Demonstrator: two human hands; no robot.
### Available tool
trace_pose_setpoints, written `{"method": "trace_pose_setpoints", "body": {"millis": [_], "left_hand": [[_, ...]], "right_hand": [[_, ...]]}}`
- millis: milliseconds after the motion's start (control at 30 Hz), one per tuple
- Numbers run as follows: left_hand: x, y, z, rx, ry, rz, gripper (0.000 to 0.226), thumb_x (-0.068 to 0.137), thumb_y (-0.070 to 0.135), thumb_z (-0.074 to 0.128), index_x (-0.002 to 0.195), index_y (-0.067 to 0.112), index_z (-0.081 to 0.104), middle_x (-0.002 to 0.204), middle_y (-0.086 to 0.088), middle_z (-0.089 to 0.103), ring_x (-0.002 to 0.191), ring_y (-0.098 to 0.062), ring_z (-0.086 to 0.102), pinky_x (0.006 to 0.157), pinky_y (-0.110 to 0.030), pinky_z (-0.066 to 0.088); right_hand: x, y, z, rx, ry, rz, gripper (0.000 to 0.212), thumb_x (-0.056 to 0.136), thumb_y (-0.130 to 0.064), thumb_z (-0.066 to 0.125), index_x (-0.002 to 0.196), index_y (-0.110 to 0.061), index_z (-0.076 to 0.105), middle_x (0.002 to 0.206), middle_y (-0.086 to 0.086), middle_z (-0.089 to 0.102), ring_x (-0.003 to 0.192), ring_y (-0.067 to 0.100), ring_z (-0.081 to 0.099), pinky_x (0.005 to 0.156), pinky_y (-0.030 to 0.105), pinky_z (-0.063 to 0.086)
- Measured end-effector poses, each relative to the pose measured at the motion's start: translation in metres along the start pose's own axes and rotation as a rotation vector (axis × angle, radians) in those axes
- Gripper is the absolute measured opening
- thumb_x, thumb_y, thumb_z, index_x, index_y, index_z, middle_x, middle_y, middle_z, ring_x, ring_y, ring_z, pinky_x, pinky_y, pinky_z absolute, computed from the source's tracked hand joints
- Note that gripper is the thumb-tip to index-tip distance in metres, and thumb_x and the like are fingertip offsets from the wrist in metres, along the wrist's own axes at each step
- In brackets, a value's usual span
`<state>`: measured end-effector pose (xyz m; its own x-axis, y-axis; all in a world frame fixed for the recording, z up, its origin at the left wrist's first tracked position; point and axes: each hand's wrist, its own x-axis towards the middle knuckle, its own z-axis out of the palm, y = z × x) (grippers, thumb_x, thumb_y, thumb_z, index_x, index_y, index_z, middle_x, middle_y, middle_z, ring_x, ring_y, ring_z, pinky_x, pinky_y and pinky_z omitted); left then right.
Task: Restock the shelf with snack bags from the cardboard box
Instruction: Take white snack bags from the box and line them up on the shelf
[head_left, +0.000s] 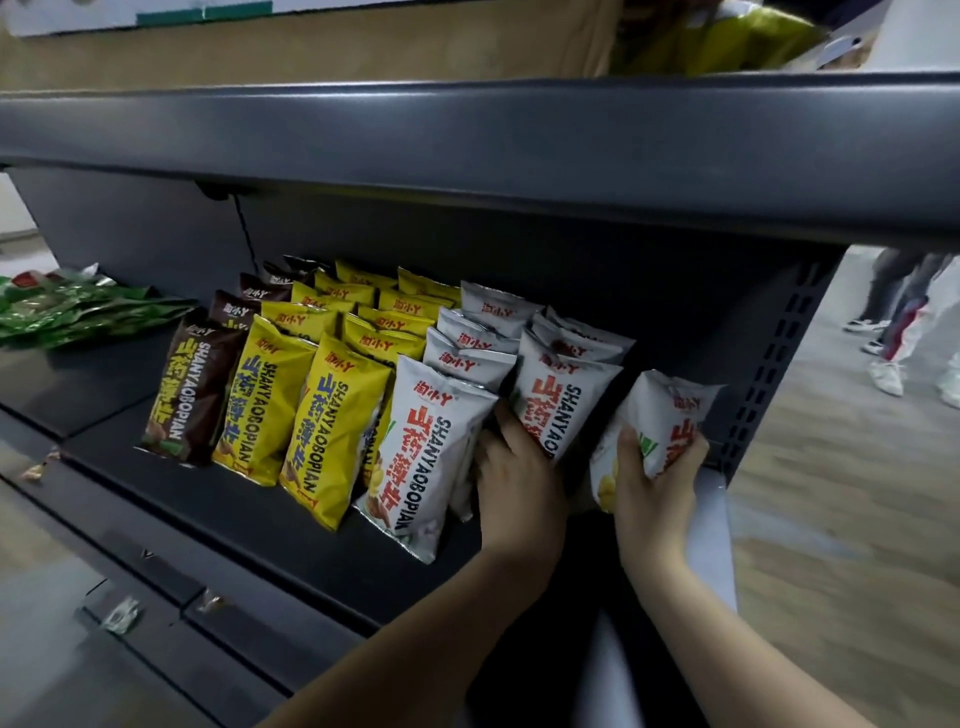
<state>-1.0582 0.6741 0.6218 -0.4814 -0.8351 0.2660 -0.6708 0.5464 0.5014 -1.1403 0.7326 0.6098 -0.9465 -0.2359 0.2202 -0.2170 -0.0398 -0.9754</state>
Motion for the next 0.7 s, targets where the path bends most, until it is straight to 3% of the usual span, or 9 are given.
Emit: {"method": "trace_pose_setpoints", "body": {"millis": [133, 200, 267, 367, 533, 600, 700], "left_hand": [[0.011, 0.009, 0.006, 0.064, -0.071, -0.072, 0.083, 0.094, 0.029, 0.047, 0.146, -0.005, -0.008, 0.144, -0.023, 0.025, 0.132, -0.034, 0.034, 0.108, -0.034, 0.031], [0.012, 0.009, 0.006, 0.049, -0.118, -0.074, 0.088, 0.093, 0.034, 0.049, 0.145, -0.004, -0.010, 0.146, -0.022, 0.021, 0.135, -0.032, 0.031, 0.107, -0.034, 0.032], [0.010, 0.007, 0.006, 0.041, -0.160, -0.049, 0.094, 0.091, 0.040, 0.050, 0.145, -0.003, -0.014, 0.149, -0.022, 0.017, 0.138, -0.032, 0.025, 0.107, -0.035, 0.032], [0.000, -0.002, 0.007, 0.005, -0.195, 0.012, 0.095, 0.090, 0.047, 0.044, 0.144, -0.006, -0.014, 0.152, -0.024, 0.010, 0.141, -0.035, 0.018, 0.112, -0.039, 0.025], [-0.017, -0.021, 0.013, 0.134, 0.211, 0.517, 0.068, 0.087, 0.032, 0.034, 0.142, -0.007, 0.021, 0.147, -0.029, 0.029, 0.137, -0.040, 0.030, 0.110, -0.050, 0.029], [-0.009, -0.025, 0.015, 0.205, 0.224, 0.632, 0.066, 0.089, 0.034, 0.037, 0.144, 0.001, 0.023, 0.149, -0.026, 0.026, 0.138, -0.040, 0.027, 0.110, -0.052, 0.028], [0.012, -0.023, 0.019, 0.217, 0.187, 0.603, 0.063, 0.090, 0.040, 0.036, 0.144, 0.010, 0.025, 0.149, -0.025, 0.028, 0.136, -0.041, 0.032, 0.107, -0.055, 0.033]], "right_hand": [[-0.001, 0.000, -0.002, -0.027, -0.026, -0.012, 0.063, 0.093, -0.033, 0.056, 0.145, -0.018, 0.024, 0.134, 0.006, 0.052, 0.120, 0.023, 0.052, 0.084, 0.021, 0.037], [-0.002, -0.002, -0.002, -0.041, -0.065, -0.002, 0.063, 0.093, -0.033, 0.056, 0.144, -0.019, 0.025, 0.120, 0.000, 0.053, 0.108, 0.019, 0.054, 0.080, 0.020, 0.038], [-0.003, -0.002, -0.002, -0.063, -0.094, -0.006, 0.054, 0.092, -0.032, 0.057, 0.137, -0.020, 0.032, 0.101, -0.008, 0.055, 0.084, 0.012, 0.055, 0.066, 0.017, 0.041], [-0.001, 0.001, -0.002, -0.059, -0.109, -0.002, 0.038, 0.091, -0.032, 0.059, 0.121, -0.022, 0.038, 0.094, -0.006, 0.057, 0.078, 0.013, 0.058, 0.063, 0.023, 0.045], [-0.001, 0.002, -0.001, -0.040, -0.086, 0.007, 0.032, 0.090, -0.035, 0.059, 0.110, -0.022, 0.039, 0.103, 0.001, 0.062, 0.089, 0.019, 0.060, 0.070, 0.025, 0.042], [-0.001, 0.002, 0.000, -0.036, -0.074, 0.016, 0.034, 0.089, -0.035, 0.060, 0.112, -0.021, 0.039, 0.103, 0.001, 0.062, 0.089, 0.019, 0.059, 0.071, 0.026, 0.043], [0.000, 0.002, -0.001, -0.003, -0.079, 0.020, 0.043, 0.090, -0.035, 0.060, 0.123, -0.018, 0.039, 0.107, -0.004, 0.057, 0.092, 0.013, 0.055, 0.075, 0.021, 0.041]]}}
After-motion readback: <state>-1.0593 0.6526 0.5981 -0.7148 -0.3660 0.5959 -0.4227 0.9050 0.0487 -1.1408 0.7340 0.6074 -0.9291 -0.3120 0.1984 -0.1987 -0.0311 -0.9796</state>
